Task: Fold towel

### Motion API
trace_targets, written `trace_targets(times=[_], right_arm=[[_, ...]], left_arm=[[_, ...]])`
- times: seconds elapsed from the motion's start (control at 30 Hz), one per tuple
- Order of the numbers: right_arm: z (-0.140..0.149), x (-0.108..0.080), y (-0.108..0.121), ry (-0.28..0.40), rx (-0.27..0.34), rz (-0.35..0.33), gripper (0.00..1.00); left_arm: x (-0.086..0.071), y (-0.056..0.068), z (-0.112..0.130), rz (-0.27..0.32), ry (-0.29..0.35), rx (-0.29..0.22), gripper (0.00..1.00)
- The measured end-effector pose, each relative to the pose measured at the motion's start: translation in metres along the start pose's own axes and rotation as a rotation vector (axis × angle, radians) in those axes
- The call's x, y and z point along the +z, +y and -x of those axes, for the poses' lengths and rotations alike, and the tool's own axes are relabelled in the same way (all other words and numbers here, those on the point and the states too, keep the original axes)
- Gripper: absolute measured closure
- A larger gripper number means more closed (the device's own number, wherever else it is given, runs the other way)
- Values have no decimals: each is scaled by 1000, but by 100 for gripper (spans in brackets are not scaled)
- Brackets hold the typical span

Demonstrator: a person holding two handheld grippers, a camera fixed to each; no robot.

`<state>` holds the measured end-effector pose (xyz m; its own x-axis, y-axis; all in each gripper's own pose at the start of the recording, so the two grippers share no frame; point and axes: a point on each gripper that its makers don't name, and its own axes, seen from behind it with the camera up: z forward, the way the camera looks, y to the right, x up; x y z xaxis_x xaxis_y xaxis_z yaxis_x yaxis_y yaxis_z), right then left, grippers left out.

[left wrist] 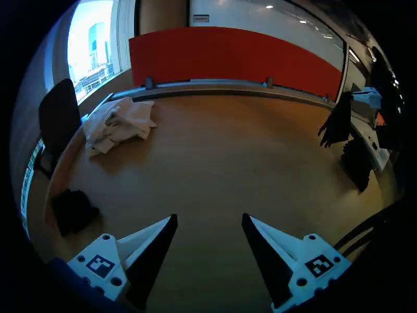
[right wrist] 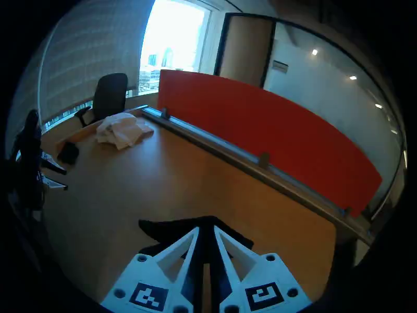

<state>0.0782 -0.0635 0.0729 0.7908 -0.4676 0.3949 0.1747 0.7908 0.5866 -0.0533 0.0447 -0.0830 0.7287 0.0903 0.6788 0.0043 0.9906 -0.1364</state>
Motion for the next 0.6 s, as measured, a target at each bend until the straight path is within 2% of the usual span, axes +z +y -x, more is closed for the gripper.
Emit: trace_targets(times=[0.6], right_arm=[[34,-39,98,-45,54,114,96]], left_arm=[[8,12,-10,7,-9,19,8]])
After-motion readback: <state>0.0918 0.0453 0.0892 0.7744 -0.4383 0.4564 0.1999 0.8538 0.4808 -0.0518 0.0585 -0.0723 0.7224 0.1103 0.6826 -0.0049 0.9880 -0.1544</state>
